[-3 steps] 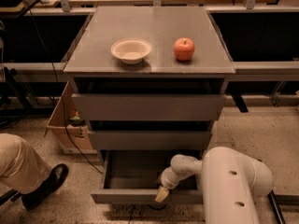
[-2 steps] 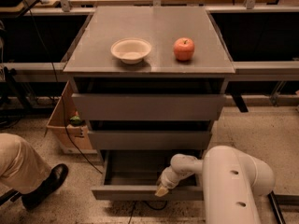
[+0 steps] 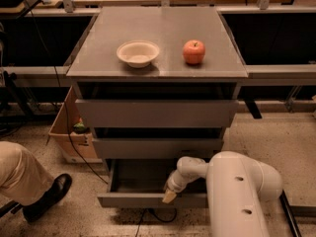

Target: Close bottom drawer

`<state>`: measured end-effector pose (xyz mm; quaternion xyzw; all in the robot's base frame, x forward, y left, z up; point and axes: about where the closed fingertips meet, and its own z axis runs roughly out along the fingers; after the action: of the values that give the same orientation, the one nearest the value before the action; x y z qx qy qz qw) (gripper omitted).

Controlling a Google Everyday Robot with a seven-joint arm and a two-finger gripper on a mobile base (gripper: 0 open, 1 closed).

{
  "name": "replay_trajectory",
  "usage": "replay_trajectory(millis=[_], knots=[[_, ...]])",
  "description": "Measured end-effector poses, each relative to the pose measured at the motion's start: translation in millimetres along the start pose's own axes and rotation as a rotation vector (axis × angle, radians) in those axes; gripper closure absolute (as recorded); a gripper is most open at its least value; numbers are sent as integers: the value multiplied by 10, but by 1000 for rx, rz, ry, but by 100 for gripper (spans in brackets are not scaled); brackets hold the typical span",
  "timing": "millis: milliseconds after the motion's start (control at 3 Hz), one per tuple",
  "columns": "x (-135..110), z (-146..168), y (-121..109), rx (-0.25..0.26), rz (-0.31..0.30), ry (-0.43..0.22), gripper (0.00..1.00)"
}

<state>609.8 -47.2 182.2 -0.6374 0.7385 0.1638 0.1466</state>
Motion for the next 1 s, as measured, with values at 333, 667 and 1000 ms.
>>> replay_trajectory(millis=[333, 667, 1000], knots=[[-123, -39, -209, 27, -30, 4, 16], [-165, -91, -281, 45, -42, 8, 0], [-92, -237, -131, 58, -26, 14, 22]])
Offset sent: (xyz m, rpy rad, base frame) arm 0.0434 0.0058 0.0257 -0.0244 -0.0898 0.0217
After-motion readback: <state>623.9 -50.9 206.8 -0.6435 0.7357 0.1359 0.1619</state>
